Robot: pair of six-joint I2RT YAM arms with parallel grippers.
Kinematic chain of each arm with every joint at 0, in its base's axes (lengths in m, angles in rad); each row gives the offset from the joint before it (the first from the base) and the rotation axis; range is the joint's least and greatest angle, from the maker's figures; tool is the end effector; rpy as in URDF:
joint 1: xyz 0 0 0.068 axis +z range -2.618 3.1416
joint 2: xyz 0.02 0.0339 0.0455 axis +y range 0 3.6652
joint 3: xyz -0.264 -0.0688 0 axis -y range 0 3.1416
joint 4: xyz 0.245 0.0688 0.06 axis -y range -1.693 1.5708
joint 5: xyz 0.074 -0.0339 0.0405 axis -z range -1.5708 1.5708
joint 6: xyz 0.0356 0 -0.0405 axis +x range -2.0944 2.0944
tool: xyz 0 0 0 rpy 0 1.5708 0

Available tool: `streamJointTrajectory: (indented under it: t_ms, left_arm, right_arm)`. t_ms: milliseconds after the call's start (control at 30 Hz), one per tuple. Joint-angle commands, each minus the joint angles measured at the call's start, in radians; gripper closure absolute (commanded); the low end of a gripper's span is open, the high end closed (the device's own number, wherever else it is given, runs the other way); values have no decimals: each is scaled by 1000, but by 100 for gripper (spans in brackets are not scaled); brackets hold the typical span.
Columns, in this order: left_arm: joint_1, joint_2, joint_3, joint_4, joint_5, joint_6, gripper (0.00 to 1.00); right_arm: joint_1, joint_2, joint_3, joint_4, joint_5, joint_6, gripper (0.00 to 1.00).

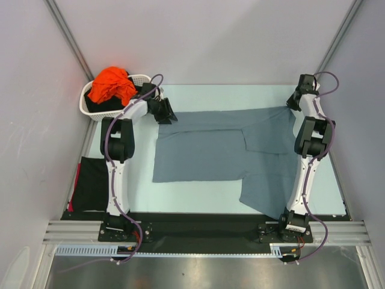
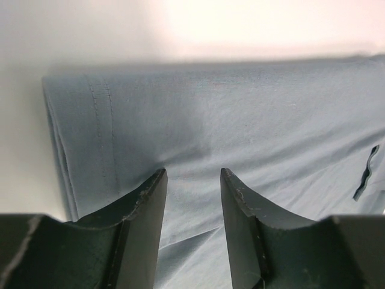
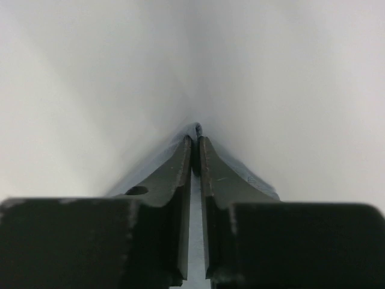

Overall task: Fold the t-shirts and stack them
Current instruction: Fold the tshirt

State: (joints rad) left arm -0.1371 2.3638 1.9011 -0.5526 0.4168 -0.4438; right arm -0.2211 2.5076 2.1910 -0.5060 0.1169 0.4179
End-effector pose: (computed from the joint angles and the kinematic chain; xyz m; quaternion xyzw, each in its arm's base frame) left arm 0.5035 -0.0840 0.1526 -0.0877 0.9385 -0.2675 0.2000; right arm 0.5441 -0.1266 0.1705 0.3121 0.8755 -0.0183 0.3684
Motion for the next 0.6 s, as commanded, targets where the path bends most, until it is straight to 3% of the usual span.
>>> streamJointTrajectory:
  t_ms: [0, 167, 367, 433, 467, 567]
  left_arm:
    - [-10, -66, 35, 0, -81, 43, 52]
    - [-53, -205, 18, -59, -185, 111, 50]
    - [-137, -454, -166, -75, -263, 128, 47]
    - [-159, -550, -269, -75, -268, 120, 47]
    - [-176, -583, -308, -73, -262, 108, 48]
    - [-193, -716, -469, -69, -247, 71, 49]
  right_arm:
    - [-14, 17, 81, 70, -31, -57, 83]
    - [0, 10, 232, -101, 71, -53, 49]
    - [-11, -136, 198, -267, 188, 36, 28]
    - [-14, -191, 194, -337, 214, 44, 27]
    - [-14, -210, 193, -359, 242, 41, 0]
    - [-15, -282, 181, -450, 247, 39, 0]
